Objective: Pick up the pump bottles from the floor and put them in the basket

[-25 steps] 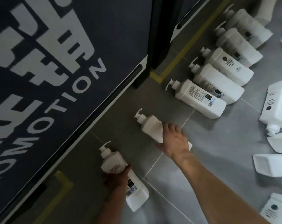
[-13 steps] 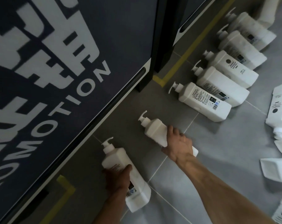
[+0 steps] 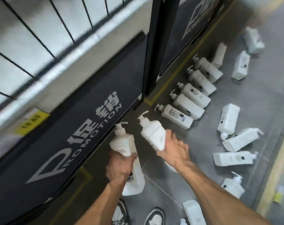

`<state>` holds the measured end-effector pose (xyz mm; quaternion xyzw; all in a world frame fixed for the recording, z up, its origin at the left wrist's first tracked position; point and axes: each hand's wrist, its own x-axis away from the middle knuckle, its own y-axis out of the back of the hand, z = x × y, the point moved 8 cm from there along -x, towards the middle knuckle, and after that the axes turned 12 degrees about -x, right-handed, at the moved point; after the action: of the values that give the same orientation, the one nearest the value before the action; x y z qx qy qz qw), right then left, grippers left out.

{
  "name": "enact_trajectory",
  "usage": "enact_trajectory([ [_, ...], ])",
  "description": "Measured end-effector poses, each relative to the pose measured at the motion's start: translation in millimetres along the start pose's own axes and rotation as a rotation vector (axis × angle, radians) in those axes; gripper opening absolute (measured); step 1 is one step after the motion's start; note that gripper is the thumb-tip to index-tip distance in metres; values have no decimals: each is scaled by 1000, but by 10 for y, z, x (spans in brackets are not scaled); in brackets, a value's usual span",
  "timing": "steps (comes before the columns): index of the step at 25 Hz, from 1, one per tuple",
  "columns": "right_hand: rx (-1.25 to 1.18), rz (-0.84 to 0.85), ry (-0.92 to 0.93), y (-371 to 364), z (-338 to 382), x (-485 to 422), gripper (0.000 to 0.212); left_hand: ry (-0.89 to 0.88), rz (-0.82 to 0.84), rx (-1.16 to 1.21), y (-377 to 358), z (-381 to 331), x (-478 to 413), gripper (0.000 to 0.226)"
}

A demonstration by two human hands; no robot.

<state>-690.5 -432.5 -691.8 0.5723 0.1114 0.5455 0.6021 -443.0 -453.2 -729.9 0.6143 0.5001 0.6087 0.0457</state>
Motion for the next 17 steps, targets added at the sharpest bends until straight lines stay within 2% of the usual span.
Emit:
enact_trajectory([
  [5,-64,-97,43,1548,474,1053,69,-140,-42,-74,1294,-569,1399,74],
  [9,-192,-134,-21,2505,771,1931,76,-236,-72,-86,2201,-817,2428,70],
  [17,-408,-308,-82,3807,1425,3538,71,-426,-102,94,3553,-874,4025,71],
])
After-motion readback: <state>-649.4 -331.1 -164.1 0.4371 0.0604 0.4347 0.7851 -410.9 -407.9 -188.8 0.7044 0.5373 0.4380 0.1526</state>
